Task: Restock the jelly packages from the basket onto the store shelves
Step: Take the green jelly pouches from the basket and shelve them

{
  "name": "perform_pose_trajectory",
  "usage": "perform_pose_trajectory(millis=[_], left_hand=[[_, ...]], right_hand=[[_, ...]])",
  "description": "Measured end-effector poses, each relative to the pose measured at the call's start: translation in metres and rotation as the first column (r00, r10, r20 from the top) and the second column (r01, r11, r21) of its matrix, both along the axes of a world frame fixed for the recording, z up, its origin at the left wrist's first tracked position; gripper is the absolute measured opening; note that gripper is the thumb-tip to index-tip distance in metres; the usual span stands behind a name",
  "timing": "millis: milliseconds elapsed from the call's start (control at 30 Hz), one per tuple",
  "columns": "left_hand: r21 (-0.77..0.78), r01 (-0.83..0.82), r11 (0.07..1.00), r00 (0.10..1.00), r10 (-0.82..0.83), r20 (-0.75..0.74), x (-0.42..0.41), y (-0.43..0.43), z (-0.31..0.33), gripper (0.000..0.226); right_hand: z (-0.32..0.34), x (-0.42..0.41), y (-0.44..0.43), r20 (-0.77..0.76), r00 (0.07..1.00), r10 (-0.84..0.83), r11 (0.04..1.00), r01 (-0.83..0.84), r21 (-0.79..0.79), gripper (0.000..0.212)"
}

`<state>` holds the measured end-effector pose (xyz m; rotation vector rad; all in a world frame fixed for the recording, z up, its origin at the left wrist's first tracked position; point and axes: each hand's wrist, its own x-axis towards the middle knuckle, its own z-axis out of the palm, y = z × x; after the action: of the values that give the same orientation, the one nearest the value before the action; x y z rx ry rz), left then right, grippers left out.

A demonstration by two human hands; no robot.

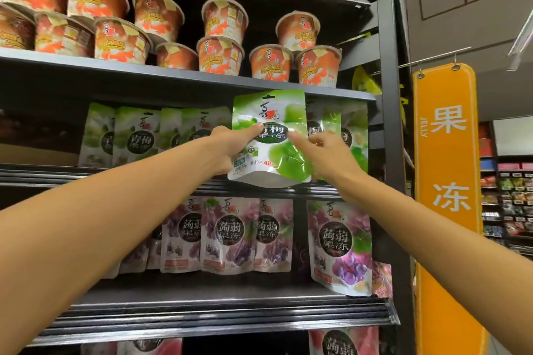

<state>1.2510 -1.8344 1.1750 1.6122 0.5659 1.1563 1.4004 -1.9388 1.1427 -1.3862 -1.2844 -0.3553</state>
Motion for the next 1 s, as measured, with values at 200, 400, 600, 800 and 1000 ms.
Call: perform_pose_trajectory(millis=[200, 400, 600, 800, 1000], left_hand=[[0.072, -0.001, 0.997, 0.996, 0.007, -0.084, 0.008, -0.006, 0.001, 0.067], [0.346, -0.262, 0.901, 0.964, 0.259, 0.057, 0.012, 0.000, -0.004, 0.062], [0.576, -0.168, 0.800, 0.960, 0.265, -0.089, 0.018, -0.010, -0.037, 0.043], [0.646, -0.177, 0.743, 0.943, 0.317, -0.105, 0.020, -0.013, -0.049, 0.041], [0.729, -0.197, 0.656, 0.903, 0.411, -0.126, 0.023, -0.009, -0.058, 0.037]], right_hand=[[0.009, 0.002, 0.010, -0.315, 0.931, 0.185, 0.983, -0.173, 0.064, 0.042], [0.022, -0.001, 0.024, -0.284, 0.959, -0.027, 0.971, 0.093, 0.222, 0.047], [0.012, -0.004, 0.041, -0.222, 0.952, -0.212, 0.956, 0.248, 0.153, 0.043], [0.012, 0.002, 0.022, -0.135, 0.990, -0.033, 0.998, 0.039, 0.042, 0.048], [-0.003, 0.006, 0.001, 0.082, 0.943, -0.323, 0.943, 0.328, -0.052, 0.041]])
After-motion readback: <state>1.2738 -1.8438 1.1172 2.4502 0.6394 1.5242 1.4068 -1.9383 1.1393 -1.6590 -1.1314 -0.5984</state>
